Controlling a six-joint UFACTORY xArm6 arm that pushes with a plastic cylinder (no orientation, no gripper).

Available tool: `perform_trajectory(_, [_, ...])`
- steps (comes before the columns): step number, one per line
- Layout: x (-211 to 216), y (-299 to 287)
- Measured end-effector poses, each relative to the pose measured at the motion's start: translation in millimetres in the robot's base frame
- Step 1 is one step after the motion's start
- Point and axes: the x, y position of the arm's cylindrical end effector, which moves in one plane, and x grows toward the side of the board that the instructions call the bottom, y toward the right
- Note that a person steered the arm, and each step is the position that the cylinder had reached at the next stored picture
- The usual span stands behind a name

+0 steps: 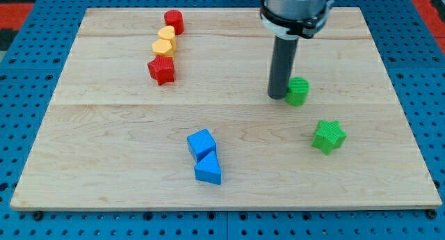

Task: Slide the green star to the left side of the green circle

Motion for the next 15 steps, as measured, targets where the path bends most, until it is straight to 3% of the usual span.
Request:
perform_trajectory(1, [0.0,38.5])
perform_trajectory(3, [34.3,-7.0])
perform_trajectory(5, [38.7,-53.5])
perform_trajectory(9, [130.4,-1.6])
perform_trajectory(10, [132.6,78.4])
perform_trajectory(13, [68.4,61.5])
perform_trajectory(15, [68.4,16.0])
